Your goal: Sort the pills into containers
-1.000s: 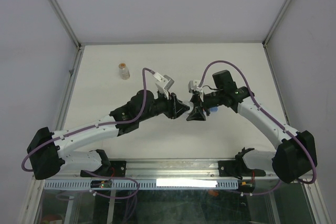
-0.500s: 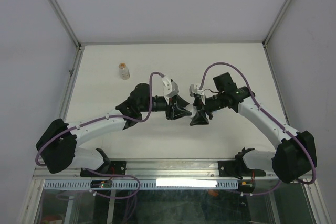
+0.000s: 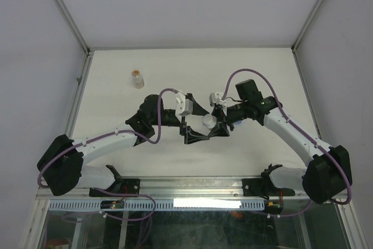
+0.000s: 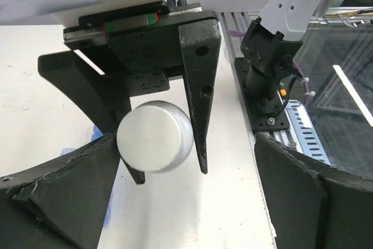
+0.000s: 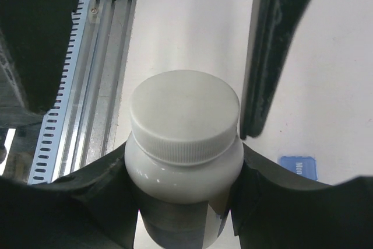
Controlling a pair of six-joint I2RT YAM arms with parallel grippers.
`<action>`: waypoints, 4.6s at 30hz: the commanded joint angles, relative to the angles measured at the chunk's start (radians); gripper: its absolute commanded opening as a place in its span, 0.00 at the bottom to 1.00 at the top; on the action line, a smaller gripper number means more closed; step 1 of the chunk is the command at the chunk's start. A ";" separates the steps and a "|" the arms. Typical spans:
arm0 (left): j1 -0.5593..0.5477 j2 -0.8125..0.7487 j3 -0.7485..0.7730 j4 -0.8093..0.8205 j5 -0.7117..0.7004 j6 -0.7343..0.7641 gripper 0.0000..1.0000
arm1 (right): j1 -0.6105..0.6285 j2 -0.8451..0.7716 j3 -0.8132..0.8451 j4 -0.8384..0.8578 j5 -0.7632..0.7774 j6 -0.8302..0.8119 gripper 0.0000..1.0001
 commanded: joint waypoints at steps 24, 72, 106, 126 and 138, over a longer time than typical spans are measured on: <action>-0.005 -0.448 -0.356 0.243 -0.603 -0.808 0.90 | 0.003 -0.015 0.049 0.065 -0.030 -0.010 0.00; -0.307 -0.117 0.172 -0.431 -0.961 -0.521 0.31 | 0.001 -0.019 0.050 0.073 -0.019 0.003 0.00; -0.013 -0.424 -0.331 0.240 -0.518 -0.371 0.99 | -0.001 -0.017 0.050 0.061 -0.032 -0.011 0.00; -0.280 -0.241 0.080 -0.449 -1.102 -0.610 0.75 | -0.002 -0.007 0.049 0.064 -0.021 -0.010 0.00; -0.289 -0.144 0.170 -0.463 -1.035 -0.569 0.65 | -0.002 -0.005 0.048 0.064 -0.023 -0.011 0.00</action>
